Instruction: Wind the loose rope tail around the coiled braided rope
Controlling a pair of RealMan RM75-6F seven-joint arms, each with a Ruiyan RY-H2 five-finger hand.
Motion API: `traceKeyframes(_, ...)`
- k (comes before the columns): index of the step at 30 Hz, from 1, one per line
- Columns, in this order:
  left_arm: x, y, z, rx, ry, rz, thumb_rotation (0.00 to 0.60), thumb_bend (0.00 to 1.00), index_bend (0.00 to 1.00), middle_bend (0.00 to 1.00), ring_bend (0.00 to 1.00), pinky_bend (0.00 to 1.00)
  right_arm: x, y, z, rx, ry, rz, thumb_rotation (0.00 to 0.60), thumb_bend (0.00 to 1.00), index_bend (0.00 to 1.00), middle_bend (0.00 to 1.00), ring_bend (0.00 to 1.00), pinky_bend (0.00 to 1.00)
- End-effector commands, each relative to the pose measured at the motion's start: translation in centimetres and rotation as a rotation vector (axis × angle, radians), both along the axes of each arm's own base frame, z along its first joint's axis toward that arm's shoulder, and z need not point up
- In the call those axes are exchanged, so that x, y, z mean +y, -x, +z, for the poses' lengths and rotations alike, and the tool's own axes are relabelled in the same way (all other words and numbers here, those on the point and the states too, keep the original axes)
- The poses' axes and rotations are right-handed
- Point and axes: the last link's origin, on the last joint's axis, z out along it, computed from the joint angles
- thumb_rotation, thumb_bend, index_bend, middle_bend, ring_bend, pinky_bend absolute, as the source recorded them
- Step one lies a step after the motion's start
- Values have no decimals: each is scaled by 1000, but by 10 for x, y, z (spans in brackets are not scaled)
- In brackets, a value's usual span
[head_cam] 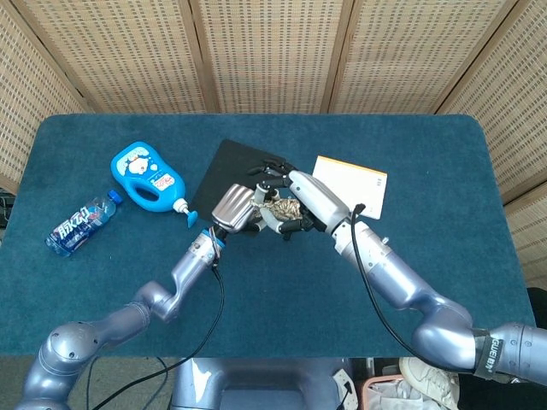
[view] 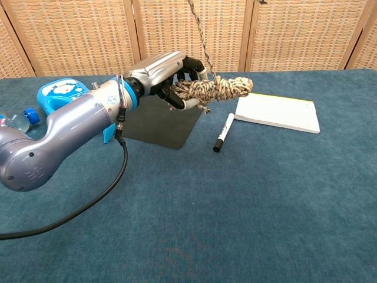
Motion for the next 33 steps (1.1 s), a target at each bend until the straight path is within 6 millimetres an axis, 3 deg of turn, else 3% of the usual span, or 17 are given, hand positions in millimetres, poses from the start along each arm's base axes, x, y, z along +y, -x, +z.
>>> traceKeyframes(1,-3,1,1,5,9,-22,600,725,679,594,535,672,-12,-6,0,-15,11,-16,600,528,758,175,0,0)
traceKeyframes(8,-11,3,1,17,66,-85,600,721,679,594,535,673,-35,-14,0,-42,15,-74,600,527,758,175,0,0)
traceKeyframes(13,-17,5,6,2,79,-129,600,720,679,594,535,672,-53,-7,-5,-23,25,-129,600,528,758,175,0,0)
traceKeyframes(23,-27,14,20,-68,127,-172,600,720,679,594,536,672,-93,42,-12,51,23,-305,600,527,758,175,0,0)
traceKeyframes(26,-28,14,25,-100,144,-167,600,720,682,595,535,672,-101,67,-14,95,-20,-361,600,529,758,175,0,0)
traceKeyframes(33,-28,13,26,-154,177,-146,600,720,686,596,535,672,-109,89,-15,-34,-103,-454,600,539,759,176,0,0)
